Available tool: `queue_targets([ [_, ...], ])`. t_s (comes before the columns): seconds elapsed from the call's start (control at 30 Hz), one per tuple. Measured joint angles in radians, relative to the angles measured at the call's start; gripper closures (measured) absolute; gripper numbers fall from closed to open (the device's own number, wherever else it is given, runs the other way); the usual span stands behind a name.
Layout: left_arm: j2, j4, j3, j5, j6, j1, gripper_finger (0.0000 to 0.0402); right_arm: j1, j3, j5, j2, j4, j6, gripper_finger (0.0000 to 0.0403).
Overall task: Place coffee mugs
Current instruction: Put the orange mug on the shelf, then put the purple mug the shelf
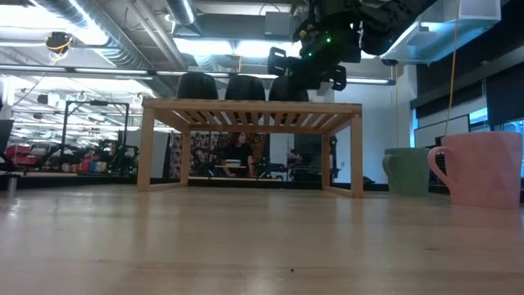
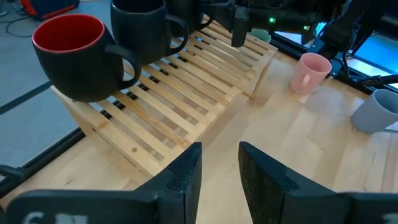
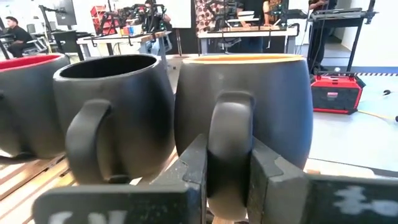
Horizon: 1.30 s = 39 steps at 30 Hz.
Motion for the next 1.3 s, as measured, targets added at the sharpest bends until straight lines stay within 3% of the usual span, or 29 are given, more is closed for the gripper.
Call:
queue_targets([
  [0.2, 0.000, 0.000, 0.000, 0.000, 0.000, 0.000, 0.0301, 0.018, 0.000, 0.013, 0.002, -0.008, -0.008, 0.0276],
  [0.4, 0.000, 0.000, 0.000, 0.000, 0.000, 0.000, 0.0301, 0.035, 0.001, 0.103, 0.000, -0.003, -0.020, 0.0210],
  [0.57, 0.000, 0.000, 0.000, 0.000, 0.001, 0.000, 0.0301, 0.074, 0.001, 0.160, -0.068, -0.028, -0.047, 0.0184],
  [0.7, 0.000, 0.000, 0.000, 0.000, 0.001, 0.000, 0.0301, 0.127, 0.001, 0.139, -0.166, -0.102, -0.066, 0.0183],
  [0.77, 0.000, 0.000, 0.000, 0.000, 0.001, 0.000, 0.0301, 0.158, 0.001, 0.075, -0.222, -0.154, -0.041, 0.0186],
  [0.83, 0.000, 0.000, 0.000, 0.000, 0.001, 0.000, 0.0301, 0.191, 0.001, -0.065, -0.290, -0.233, 0.027, 0.0190],
  [1.07, 0.001, -0.001, 0.000, 0.000, 0.001, 0.000, 0.0301, 0.307, 0.002, -0.742, -0.476, -0.606, 0.406, 0.0206],
  [1.17, 0.006, -0.001, 0.000, 0.001, 0.001, 0.000, 0.0301, 0.385, 0.002, -0.882, -0.507, -0.756, 0.570, 0.0213],
  [1.3, 0.011, -0.001, 0.000, 0.018, 0.001, 0.000, 0.0301, 0.510, 0.002, -0.936, -0.510, -0.901, 0.786, 0.0222],
])
